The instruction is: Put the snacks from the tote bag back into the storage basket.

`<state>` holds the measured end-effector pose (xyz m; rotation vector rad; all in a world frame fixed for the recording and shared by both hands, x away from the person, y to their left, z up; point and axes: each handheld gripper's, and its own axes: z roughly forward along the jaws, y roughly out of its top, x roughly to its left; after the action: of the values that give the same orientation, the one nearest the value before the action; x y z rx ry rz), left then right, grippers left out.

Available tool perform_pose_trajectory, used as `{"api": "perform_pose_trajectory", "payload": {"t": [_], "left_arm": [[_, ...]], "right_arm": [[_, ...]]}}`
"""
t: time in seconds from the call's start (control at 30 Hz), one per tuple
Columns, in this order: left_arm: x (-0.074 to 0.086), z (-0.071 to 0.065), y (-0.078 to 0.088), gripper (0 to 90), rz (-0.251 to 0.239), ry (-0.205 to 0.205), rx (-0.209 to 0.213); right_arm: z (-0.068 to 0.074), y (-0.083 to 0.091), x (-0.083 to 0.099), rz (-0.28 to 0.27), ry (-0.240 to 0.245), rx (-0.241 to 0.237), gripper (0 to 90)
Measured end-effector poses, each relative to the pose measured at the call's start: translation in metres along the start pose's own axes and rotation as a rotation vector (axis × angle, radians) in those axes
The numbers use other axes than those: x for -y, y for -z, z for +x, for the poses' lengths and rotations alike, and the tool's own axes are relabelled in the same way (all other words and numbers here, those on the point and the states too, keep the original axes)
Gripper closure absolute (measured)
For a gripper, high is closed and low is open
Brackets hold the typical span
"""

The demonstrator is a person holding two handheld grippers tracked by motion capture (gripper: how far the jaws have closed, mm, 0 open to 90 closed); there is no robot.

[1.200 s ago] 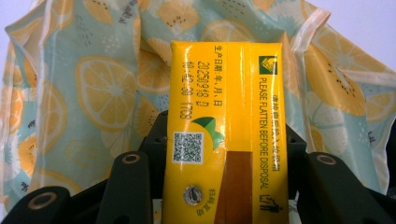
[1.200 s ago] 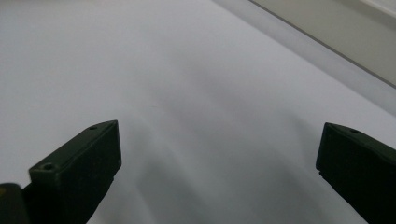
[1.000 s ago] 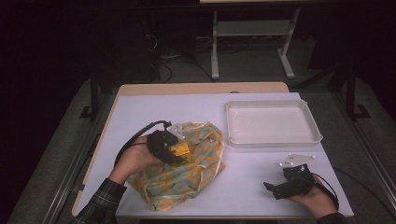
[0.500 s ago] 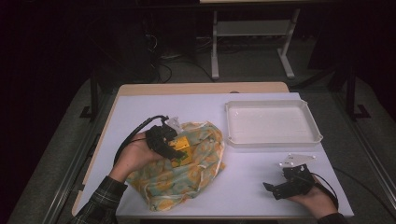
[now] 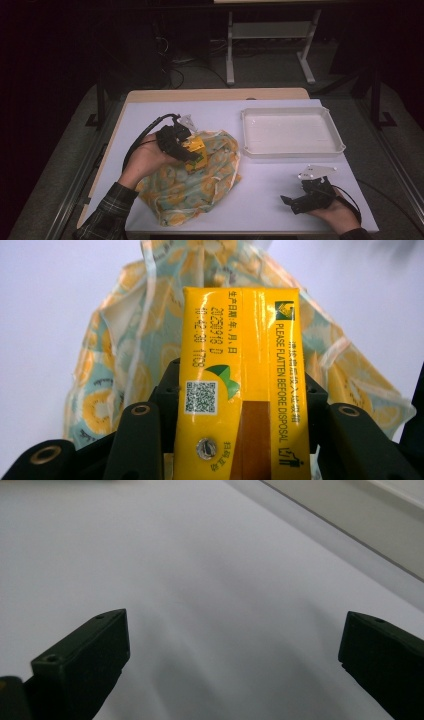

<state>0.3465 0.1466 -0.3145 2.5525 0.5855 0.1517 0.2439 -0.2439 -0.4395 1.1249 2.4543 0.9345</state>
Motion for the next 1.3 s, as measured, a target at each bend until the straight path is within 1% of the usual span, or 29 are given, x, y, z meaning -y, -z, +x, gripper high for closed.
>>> {"api": "perform_pose_trajectory", "payload": {"t": [0.17,0.23,0.3,0.33,0.4,0.57,0.67,0.7,0.8,1.17,1.3], "left_arm": [[-0.007,0.001,0.004,52.8,-0.024,0.015,-0.010],[-0.010,0.001,0.005,52.8,-0.020,0.003,-0.010],[-0.013,0.001,0.006,52.8,-0.036,0.004,-0.010],[-0.013,0.001,0.006,52.8,-0.036,0.004,-0.010],[-0.018,0.000,0.006,52.8,-0.041,0.003,-0.004],[-0.027,-0.002,0.004,52.8,-0.052,-0.003,-0.006],[-0.031,-0.002,0.003,52.9,-0.057,-0.006,-0.009],[-0.033,-0.003,0.002,52.9,-0.064,-0.002,-0.008],[-0.036,-0.003,0.001,52.9,-0.060,-0.012,-0.013],[-0.056,-0.006,-0.007,52.9,-0.087,0.000,-0.015],[-0.063,-0.007,-0.010,53.0,-0.094,0.002,-0.010]], "right_arm": [[0.001,-0.001,0.000,-0.005,0.004,-0.001,0.0],[0.001,-0.001,0.000,-0.005,0.005,-0.002,0.0],[0.001,-0.001,0.000,-0.004,0.005,-0.002,0.0],[0.002,-0.001,-0.001,-0.002,0.000,-0.002,0.0],[0.002,0.000,-0.001,-0.005,0.005,-0.005,0.0],[0.002,-0.001,-0.001,-0.006,0.012,-0.004,0.0],[0.003,-0.001,-0.002,-0.007,0.007,-0.005,0.0],[0.003,-0.001,-0.002,-0.008,0.006,-0.005,0.0],[0.003,-0.001,-0.002,-0.012,0.008,-0.007,0.0],[0.003,-0.001,-0.003,-0.013,0.013,-0.013,0.0],[0.003,-0.001,-0.003,-0.016,0.018,-0.015,0.0]]}}
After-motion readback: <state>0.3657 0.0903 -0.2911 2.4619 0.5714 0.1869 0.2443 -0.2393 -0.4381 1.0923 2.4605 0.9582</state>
